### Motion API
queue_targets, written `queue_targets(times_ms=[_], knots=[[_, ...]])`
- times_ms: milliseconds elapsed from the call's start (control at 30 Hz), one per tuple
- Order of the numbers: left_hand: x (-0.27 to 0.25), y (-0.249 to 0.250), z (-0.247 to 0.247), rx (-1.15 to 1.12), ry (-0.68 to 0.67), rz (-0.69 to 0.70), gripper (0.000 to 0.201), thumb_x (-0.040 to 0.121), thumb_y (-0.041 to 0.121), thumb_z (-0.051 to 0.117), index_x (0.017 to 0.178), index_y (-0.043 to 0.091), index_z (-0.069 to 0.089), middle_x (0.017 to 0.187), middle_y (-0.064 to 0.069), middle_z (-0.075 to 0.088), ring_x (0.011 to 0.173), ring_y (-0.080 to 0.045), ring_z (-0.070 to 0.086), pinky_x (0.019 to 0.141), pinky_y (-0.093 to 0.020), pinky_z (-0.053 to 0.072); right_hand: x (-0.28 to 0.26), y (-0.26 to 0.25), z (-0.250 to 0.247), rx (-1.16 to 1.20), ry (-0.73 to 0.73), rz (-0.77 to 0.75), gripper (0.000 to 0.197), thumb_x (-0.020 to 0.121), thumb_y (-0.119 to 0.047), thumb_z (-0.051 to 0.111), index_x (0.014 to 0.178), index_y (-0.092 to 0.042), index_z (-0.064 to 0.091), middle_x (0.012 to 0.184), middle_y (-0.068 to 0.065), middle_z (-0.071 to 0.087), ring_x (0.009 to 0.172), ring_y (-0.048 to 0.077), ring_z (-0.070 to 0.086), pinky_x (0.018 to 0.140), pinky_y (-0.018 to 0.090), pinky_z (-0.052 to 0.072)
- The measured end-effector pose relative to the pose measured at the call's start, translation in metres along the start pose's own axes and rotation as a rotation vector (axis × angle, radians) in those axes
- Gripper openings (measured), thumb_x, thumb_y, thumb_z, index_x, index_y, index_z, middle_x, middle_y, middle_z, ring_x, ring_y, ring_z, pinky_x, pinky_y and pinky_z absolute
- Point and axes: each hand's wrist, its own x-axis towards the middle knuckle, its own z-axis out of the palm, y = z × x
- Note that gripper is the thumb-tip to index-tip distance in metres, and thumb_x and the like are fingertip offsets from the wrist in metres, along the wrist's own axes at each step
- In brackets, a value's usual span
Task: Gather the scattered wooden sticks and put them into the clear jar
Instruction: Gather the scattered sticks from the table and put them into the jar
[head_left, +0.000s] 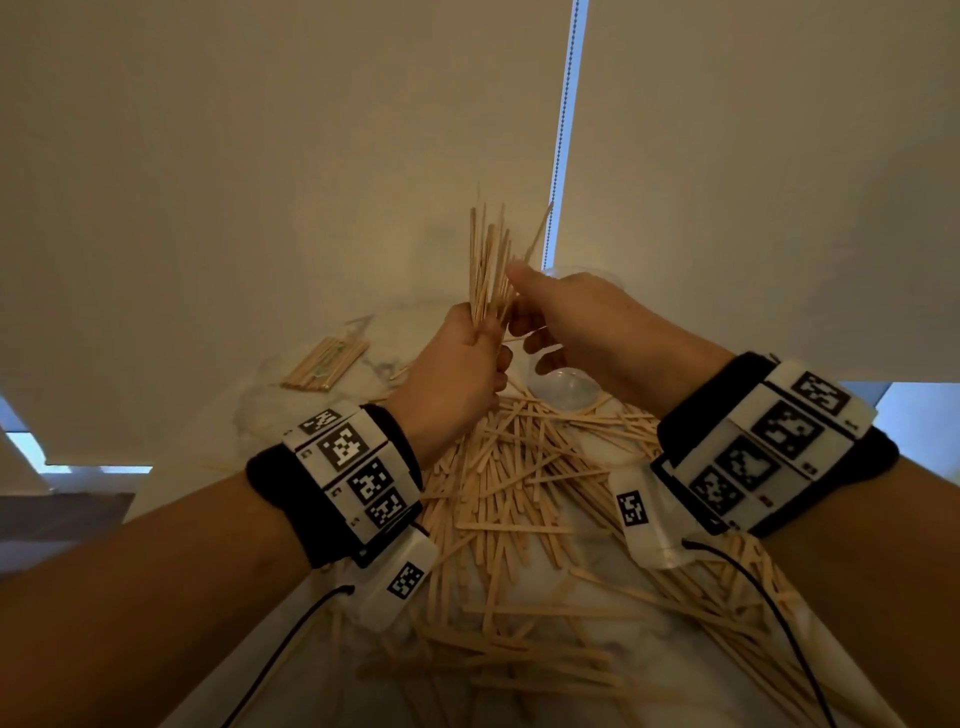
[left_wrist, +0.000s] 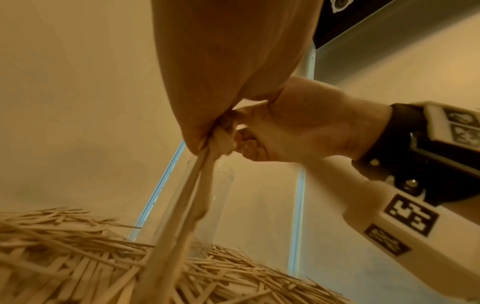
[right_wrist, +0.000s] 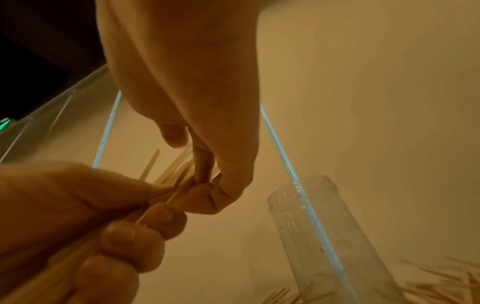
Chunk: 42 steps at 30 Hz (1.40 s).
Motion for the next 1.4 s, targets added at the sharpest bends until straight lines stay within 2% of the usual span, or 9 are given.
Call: queue_targets(times_ms=[300, 500, 633, 767, 900, 1000, 1133, 1300, 1400], knots=[[-0.01, 0.005, 0.004, -0.187, -0.146, -0.057, 0.029, 0.109, 0.032, 0.037, 0.12, 0.009, 0.052, 0.073, 0.001, 0.053, 0.06, -0.011, 0.045, 0.055, -0.026, 0.038, 0.002, 0.007, -0.013, -0.039, -0.006, -0.122, 0.024, 0.088, -0.027, 0.074, 0.087, -0.004, 0.067, 0.061, -0.009, 0.06, 0.055, 0.005, 0.052, 0.058, 0.025, 0.043], [-0.016, 0.008, 0.009, -0.203, -0.324, -0.055, 0.015, 0.109, 0.026, 0.039, 0.097, 0.017, 0.043, 0.068, 0.006, 0.044, 0.058, -0.009, 0.039, 0.054, -0.023, 0.035, 0.007, -0.015, -0.016, 0.383, 0.105, -0.145, 0.067, 0.095, -0.036, 0.063, 0.151, -0.025, 0.029, 0.113, 0.01, 0.068, 0.085, 0.022, 0.074, 0.076, 0.035, 0.06], [-0.019, 0.006, 0.013, -0.179, -0.363, -0.077, 0.018, 0.109, 0.029, 0.04, 0.095, 0.019, 0.039, 0.068, 0.007, 0.043, 0.059, -0.009, 0.04, 0.056, -0.024, 0.036, 0.001, -0.032, -0.021, 0.451, 0.138, -0.252, 0.043, 0.1, -0.052, 0.048, 0.133, -0.026, 0.049, 0.108, 0.011, 0.068, 0.075, 0.021, 0.067, 0.078, 0.047, 0.06], [-0.019, 0.009, 0.015, -0.217, -0.359, -0.078, 0.02, 0.108, 0.033, 0.042, 0.097, 0.017, 0.037, 0.068, 0.006, 0.041, 0.058, -0.009, 0.039, 0.055, -0.025, 0.036, 0.002, -0.023, -0.013, 0.084, 0.237, -0.403, 0.02, 0.104, -0.017, 0.046, 0.117, -0.014, 0.06, 0.085, 0.006, 0.068, 0.067, 0.015, 0.07, 0.065, 0.034, 0.061], [-0.019, 0.008, 0.016, -0.235, -0.334, -0.075, 0.016, 0.108, 0.029, 0.042, 0.097, 0.017, 0.04, 0.067, 0.005, 0.041, 0.057, -0.009, 0.037, 0.056, -0.026, 0.035, 0.004, -0.022, -0.015, -0.124, 0.227, -0.42, 0.027, 0.098, -0.015, 0.044, 0.121, -0.024, 0.055, 0.084, 0.001, 0.072, 0.071, 0.009, 0.072, 0.062, 0.023, 0.058], [-0.016, 0.007, 0.012, -0.272, -0.306, -0.096, 0.015, 0.108, 0.026, 0.042, 0.095, 0.018, 0.042, 0.067, 0.005, 0.043, 0.056, -0.009, 0.038, 0.055, -0.025, 0.035, 0.006, -0.024, -0.016, -0.274, 0.191, -0.363, 0.018, 0.096, -0.027, 0.049, 0.106, -0.022, 0.064, 0.094, -0.006, 0.071, 0.082, 0.009, 0.068, 0.069, 0.027, 0.053], [-0.003, 0.015, -0.005, -0.363, -0.161, -0.1, 0.018, 0.108, 0.031, 0.043, 0.096, 0.018, 0.043, 0.067, 0.004, 0.042, 0.054, -0.009, 0.039, 0.053, -0.024, 0.04, 0.002, -0.009, -0.01, -0.172, 0.177, -0.208, 0.072, 0.09, -0.07, 0.046, 0.147, -0.027, 0.034, 0.126, -0.005, 0.059, 0.107, 0.015, 0.064, 0.094, 0.037, 0.052], [0.014, 0.033, -0.032, -0.497, -0.024, -0.056, 0.018, 0.108, 0.031, 0.043, 0.102, 0.015, 0.034, 0.066, 0.002, 0.043, 0.052, -0.01, 0.04, 0.049, -0.025, 0.043, -0.039, 0.02, 0.014, -0.331, -0.218, -0.015, 0.097, 0.069, -0.085, 0.055, 0.147, -0.033, 0.032, 0.11, -0.008, 0.069, 0.098, 0.013, 0.069, 0.091, 0.043, 0.055], [0.021, 0.043, -0.039, -0.554, 0.0, -0.023, 0.017, 0.108, 0.027, 0.043, 0.098, 0.017, 0.033, 0.067, 0.001, 0.042, 0.054, -0.011, 0.04, 0.052, -0.026, 0.044, -0.056, 0.024, 0.037, -0.079, -0.4, 0.05, 0.045, 0.087, -0.056, 0.065, 0.12, -0.028, 0.049, 0.101, 0.0, 0.072, 0.082, 0.013, 0.071, 0.08, 0.038, 0.061]])
